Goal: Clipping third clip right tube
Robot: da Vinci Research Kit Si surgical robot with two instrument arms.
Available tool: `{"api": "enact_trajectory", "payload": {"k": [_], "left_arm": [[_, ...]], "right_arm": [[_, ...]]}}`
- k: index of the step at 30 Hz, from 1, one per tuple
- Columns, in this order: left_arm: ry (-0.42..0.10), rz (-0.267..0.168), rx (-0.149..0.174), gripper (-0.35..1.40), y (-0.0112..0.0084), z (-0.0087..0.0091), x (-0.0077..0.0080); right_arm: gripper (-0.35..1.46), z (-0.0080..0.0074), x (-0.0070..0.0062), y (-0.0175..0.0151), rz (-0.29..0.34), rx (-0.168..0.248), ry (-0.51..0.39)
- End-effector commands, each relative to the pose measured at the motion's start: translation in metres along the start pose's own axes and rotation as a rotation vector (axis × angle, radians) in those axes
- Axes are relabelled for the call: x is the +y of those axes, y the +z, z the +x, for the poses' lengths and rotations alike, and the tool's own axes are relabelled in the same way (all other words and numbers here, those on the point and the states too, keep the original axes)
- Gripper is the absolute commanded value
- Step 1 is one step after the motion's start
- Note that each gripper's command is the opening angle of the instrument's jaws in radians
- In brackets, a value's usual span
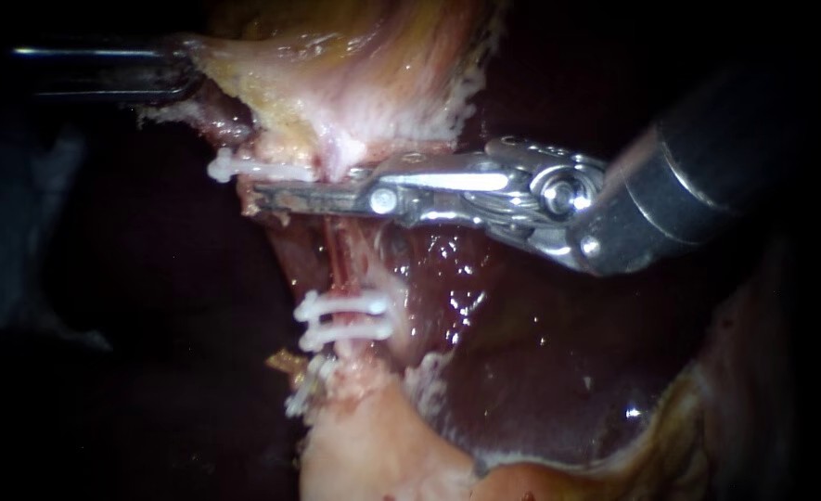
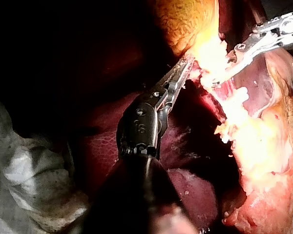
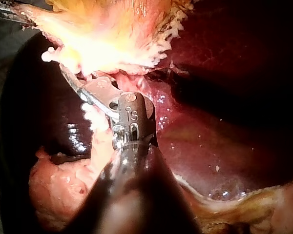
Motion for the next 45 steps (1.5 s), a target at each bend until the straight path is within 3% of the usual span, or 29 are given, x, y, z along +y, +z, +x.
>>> {"api": "enact_trajectory", "payload": {"k": [1, 9, 13, 16, 24, 31, 45], "left_arm": [[0.000, 0.000, 0.000, -0.35, 0.0000, 0.0000, 0.0000], [0.000, 0.000, 0.000, -0.35, 0.0000, 0.0000, 0.0000], [0.000, 0.000, 0.000, -0.35, -0.0001, 0.0000, 0.0000], [0.001, -0.001, 0.000, -0.35, -0.0002, -0.0001, 0.0000], [0.000, -0.001, 0.000, -0.35, -0.0002, -0.0001, 0.0000], [0.001, -0.001, 0.000, -0.35, -0.0002, -0.0001, 0.0000], [0.001, -0.001, 0.000, -0.35, -0.0003, -0.0001, 0.0000]], "right_arm": [[-0.27, 0.0001, 0.0000, -0.0001, -0.001, 0.000, 0.000], [0.10, 0.0000, -0.0001, -0.0005, 0.009, -0.006, 0.000], [0.38, -0.0001, -0.0001, -0.0005, 0.020, -0.012, -0.006], [0.46, -0.0001, -0.0003, -0.0005, 0.023, -0.011, -0.036], [0.50, -0.0009, -0.0013, -0.0009, 0.067, -0.034, -0.145], [0.50, -0.0021, -0.0022, -0.0020, 0.144, -0.064, -0.160], [0.50, -0.0022, -0.0028, -0.0014, 0.300, -0.046, -0.173]]}}
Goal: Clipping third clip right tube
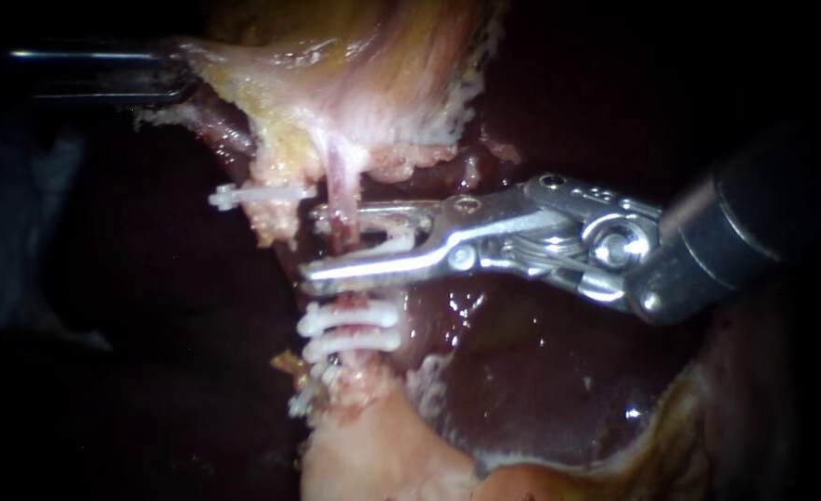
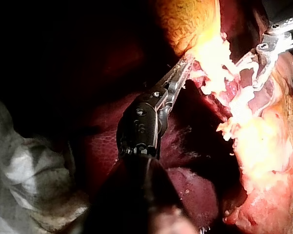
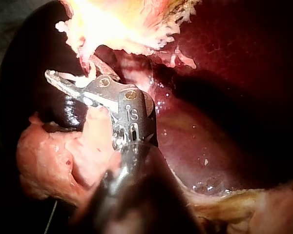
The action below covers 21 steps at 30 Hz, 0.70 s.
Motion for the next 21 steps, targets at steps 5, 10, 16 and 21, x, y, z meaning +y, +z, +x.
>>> {"api": "enact_trajectory", "payload": {"k": [5, 10, 16, 21], "left_arm": [[0.000, 0.000, 0.000, -0.35, 0.0000, 0.0000, 0.0000], [0.000, 0.000, 0.000, -0.35, 0.0000, 0.0000, 0.0000], [0.000, 0.000, 0.000, -0.35, 0.0000, 0.0000, 0.0000], [0.000, 0.000, 0.000, -0.35, 0.0000, 0.0000, 0.0000]], "right_arm": [[0.49, 0.0002, -0.0001, 0.0016, 0.046, 0.014, -0.010], [0.48, 0.0004, 0.0000, 0.0036, 0.048, 0.020, -0.011], [0.49, 0.0008, 0.0007, 0.0057, 0.019, 0.036, -0.005], [0.49, 0.0009, 0.0008, 0.0062, 0.014, 0.039, 0.001]]}}
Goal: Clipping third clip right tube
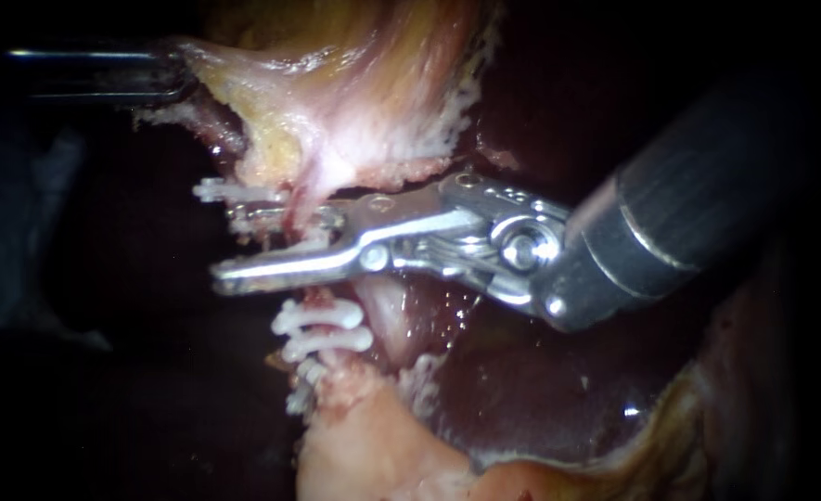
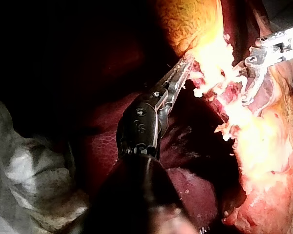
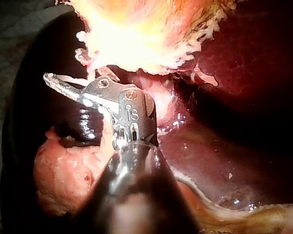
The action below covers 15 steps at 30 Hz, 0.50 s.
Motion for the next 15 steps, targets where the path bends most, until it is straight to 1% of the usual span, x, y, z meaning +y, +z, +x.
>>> {"api": "enact_trajectory", "payload": {"k": [1, 5, 8, 15], "left_arm": [[0.000, 0.001, 0.000, -0.35, 0.0001, 0.0000, 0.0000], [0.000, 0.001, 0.000, -0.35, 0.0001, 0.0000, 0.0000], [0.000, 0.001, 0.000, -0.35, 0.0000, 0.0000, 0.0000], [0.000, 0.000, -0.001, -0.35, -0.0001, -0.0001, -0.0001]], "right_arm": [[0.49, 0.0000, 0.0000, 0.0001, 0.000, 0.000, 0.001], [0.49, 0.0001, -0.0001, 0.0002, 0.001, 0.003, 0.001], [0.49, 0.0003, -0.0007, 0.0003, 0.001, 0.003, 0.003], [0.47, 0.0009, -0.0035, 0.0002, 0.049, -0.014, 0.009]]}}
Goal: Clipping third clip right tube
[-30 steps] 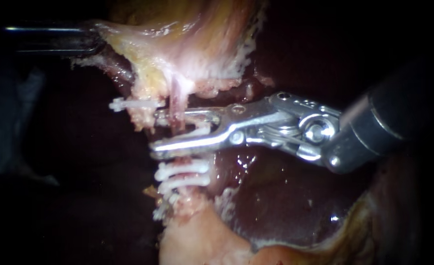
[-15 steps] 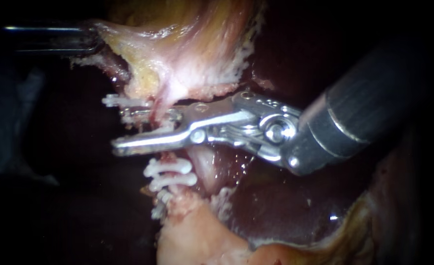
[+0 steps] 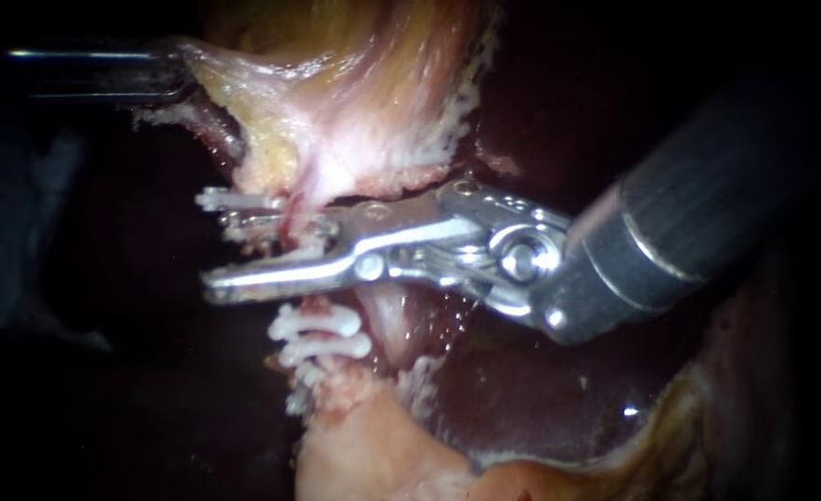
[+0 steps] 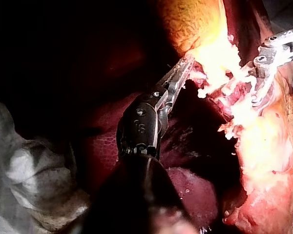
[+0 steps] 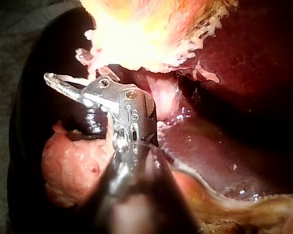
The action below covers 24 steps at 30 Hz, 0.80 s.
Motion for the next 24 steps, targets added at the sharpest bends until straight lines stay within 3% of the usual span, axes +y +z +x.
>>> {"api": "enact_trajectory", "payload": {"k": [1, 8, 24], "left_arm": [[0.001, -0.001, 0.000, -0.35, 0.0000, 0.0000, 0.0000], [0.000, -0.001, 0.000, -0.35, 0.0000, 0.0000, 0.0000], [0.001, -0.001, 0.000, -0.35, 0.0000, 0.0000, 0.0000]], "right_arm": [[0.47, 0.0002, -0.0003, 0.0000, 0.007, -0.002, 0.000], [0.43, 0.0009, -0.0013, -0.0005, 0.022, 0.000, 0.005], [0.06, 0.0011, -0.0003, -0.0024, 0.009, 0.007, 0.037]]}}
